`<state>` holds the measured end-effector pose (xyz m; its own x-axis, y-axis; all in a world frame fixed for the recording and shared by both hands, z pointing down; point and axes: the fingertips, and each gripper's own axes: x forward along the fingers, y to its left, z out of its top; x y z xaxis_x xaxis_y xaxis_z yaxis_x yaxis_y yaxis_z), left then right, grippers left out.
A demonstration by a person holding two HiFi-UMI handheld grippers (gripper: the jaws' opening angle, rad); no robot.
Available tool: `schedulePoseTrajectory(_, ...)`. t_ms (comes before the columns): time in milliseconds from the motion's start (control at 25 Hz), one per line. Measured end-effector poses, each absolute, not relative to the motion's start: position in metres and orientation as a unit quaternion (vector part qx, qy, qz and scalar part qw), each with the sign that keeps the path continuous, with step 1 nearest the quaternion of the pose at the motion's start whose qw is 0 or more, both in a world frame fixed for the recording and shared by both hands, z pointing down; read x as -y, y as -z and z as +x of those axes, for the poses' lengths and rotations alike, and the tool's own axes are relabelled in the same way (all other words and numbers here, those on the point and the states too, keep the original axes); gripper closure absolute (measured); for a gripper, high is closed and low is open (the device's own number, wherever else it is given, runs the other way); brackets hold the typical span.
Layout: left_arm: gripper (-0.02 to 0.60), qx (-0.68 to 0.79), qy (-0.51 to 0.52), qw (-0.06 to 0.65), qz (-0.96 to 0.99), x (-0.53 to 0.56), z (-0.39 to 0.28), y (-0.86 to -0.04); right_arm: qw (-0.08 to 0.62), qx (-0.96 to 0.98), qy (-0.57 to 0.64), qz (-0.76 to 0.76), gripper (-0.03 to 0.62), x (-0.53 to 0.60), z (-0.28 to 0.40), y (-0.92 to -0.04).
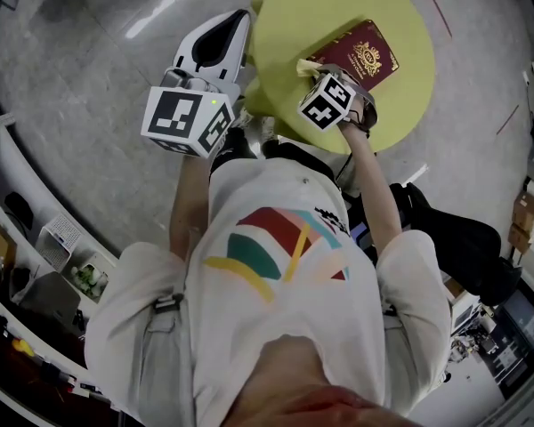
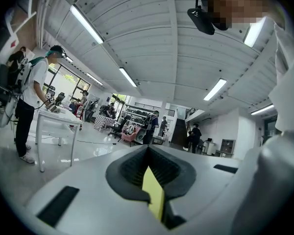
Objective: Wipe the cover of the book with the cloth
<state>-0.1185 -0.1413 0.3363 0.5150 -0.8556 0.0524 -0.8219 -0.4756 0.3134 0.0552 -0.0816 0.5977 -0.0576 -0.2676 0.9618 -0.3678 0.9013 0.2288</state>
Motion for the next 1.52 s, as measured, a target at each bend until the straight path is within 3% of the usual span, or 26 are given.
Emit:
schedulePoseTrajectory(280,0.566,0.507,0.062,0.155,0.846,0.140,-0.124,-0.343,0.639,0.743,-0.019,0.200,0.565,0.102,0.064,-0.577)
schedulePoseTrajectory(600,0.566,0.537,0.063,0.191,0.820,0.138,-0.132,-0.376,0.724,0.632,0.276,-0.005,0.565,0.163,0.074,-0.570)
schedulePoseTrajectory(760,0.566,0.546,0.063,0.209,0.809,0.133,-0.138,-0.395,0.716,0.541,0.404,-0.176,0.566,0.157,0.071,-0.585)
schedulePoseTrajectory(1040,0.566,0.558,0.076,0.248,0.788,0.132,-0.135,-0.421,0.676,0.460,0.474,-0.327,0.566,0.156,0.084,-0.597)
schedulePoseTrajectory(1520,0.566,0.555,0.076,0.243,0.792,0.148,-0.123,-0.421,0.628,0.427,0.506,-0.410,0.566,0.146,0.083,-0.605)
